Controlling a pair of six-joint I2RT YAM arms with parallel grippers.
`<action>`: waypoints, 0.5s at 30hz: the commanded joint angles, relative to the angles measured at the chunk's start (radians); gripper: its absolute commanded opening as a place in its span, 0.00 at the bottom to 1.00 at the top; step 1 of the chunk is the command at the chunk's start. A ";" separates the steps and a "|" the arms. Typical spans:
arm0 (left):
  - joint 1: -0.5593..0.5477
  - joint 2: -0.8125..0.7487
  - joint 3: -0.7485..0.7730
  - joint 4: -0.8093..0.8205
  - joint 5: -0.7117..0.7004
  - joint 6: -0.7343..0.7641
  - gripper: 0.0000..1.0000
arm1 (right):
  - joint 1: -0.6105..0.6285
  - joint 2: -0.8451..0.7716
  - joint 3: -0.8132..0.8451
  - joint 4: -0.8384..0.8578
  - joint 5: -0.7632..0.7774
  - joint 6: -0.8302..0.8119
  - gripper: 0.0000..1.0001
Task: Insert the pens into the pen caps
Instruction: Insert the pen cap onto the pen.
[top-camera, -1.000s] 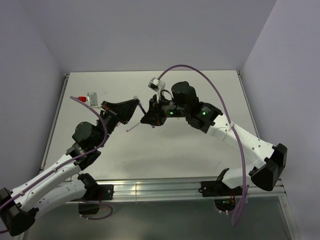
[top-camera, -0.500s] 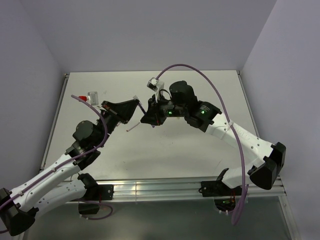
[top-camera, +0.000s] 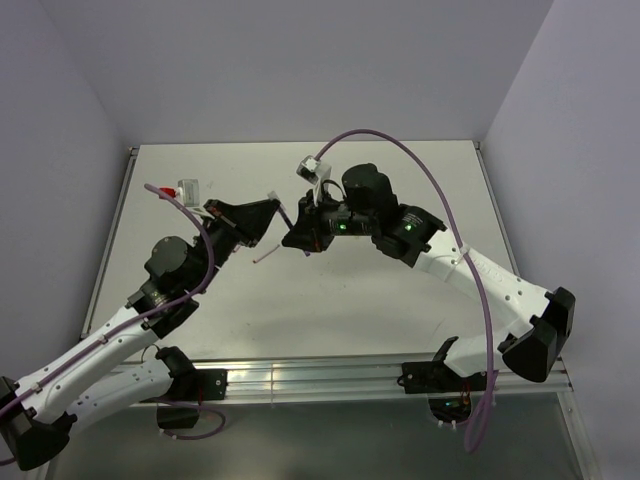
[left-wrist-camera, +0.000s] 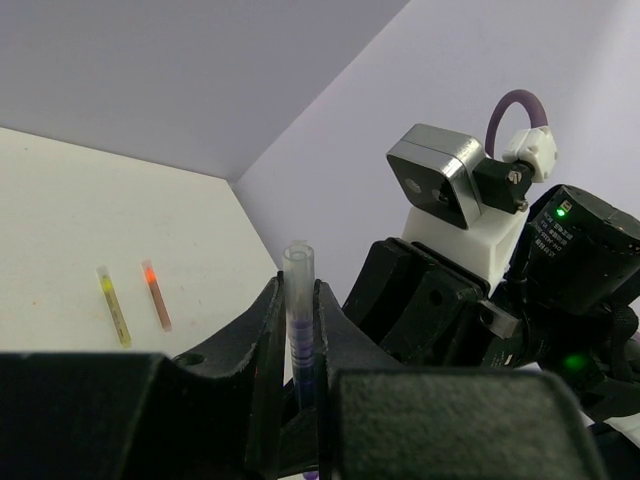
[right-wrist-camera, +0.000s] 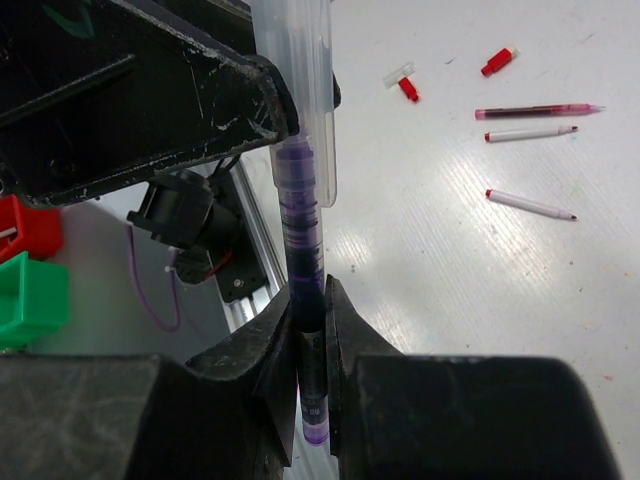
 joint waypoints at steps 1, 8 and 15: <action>-0.078 0.008 -0.019 -0.211 0.271 0.009 0.18 | -0.032 -0.041 0.056 0.325 0.138 0.028 0.00; -0.078 0.004 -0.007 -0.227 0.259 0.015 0.28 | -0.032 -0.052 0.059 0.315 0.132 0.031 0.00; -0.076 -0.015 0.022 -0.256 0.210 0.038 0.37 | -0.032 -0.049 0.059 0.303 0.115 0.038 0.00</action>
